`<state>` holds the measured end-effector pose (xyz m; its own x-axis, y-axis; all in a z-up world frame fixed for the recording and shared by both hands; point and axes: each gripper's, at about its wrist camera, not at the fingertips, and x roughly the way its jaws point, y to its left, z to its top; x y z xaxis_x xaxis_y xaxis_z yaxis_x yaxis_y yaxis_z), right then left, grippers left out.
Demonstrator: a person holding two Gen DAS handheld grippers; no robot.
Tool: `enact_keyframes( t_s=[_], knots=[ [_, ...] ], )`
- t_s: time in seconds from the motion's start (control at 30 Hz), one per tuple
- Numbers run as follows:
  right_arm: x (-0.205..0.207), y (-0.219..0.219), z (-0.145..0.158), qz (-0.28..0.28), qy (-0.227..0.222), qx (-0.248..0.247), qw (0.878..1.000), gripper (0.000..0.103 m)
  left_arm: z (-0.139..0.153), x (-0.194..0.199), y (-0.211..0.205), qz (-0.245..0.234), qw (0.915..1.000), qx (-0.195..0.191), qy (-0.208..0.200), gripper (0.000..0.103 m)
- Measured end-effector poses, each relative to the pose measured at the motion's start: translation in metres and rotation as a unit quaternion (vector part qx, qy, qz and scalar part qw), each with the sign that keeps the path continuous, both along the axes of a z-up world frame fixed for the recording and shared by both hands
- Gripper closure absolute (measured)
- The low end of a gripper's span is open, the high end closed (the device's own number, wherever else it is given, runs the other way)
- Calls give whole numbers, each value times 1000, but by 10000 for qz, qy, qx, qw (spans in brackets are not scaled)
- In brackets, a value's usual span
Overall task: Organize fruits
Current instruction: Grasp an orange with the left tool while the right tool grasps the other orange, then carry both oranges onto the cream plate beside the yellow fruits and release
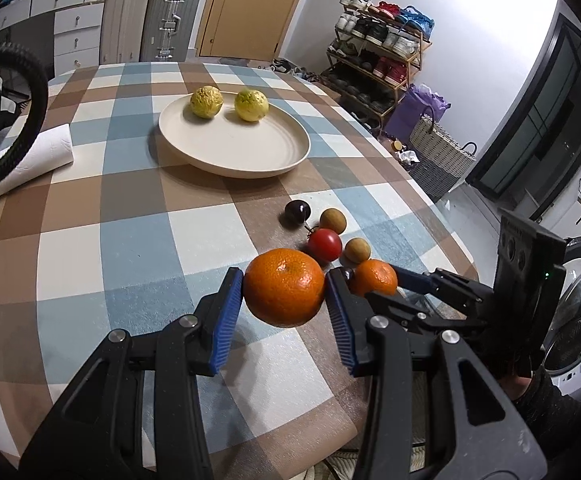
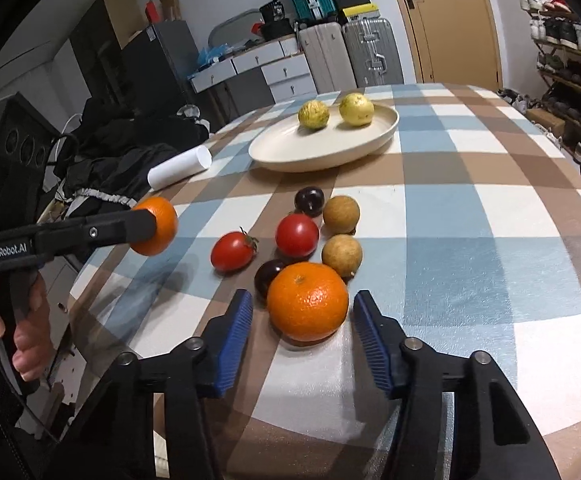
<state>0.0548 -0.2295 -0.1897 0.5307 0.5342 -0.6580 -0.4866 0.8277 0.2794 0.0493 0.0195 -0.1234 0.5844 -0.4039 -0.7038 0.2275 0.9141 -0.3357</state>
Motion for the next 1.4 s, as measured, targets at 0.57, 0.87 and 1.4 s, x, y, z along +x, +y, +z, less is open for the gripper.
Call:
enact_keyframes(
  t_s=[0.57, 0.87, 1.4],
  knots=[
    [7, -23, 18, -177, -301, 705, 9969, 62, 4, 45, 12, 232, 9997, 22, -47, 64],
    [43, -18, 39, -83, -319, 896, 9954, 62, 8, 92, 29, 437, 9990, -85, -94, 64],
    [170, 28, 80, 59, -299, 869, 9958, 62, 0, 205, 62, 732, 9973, -68, -35, 64]
  ],
)
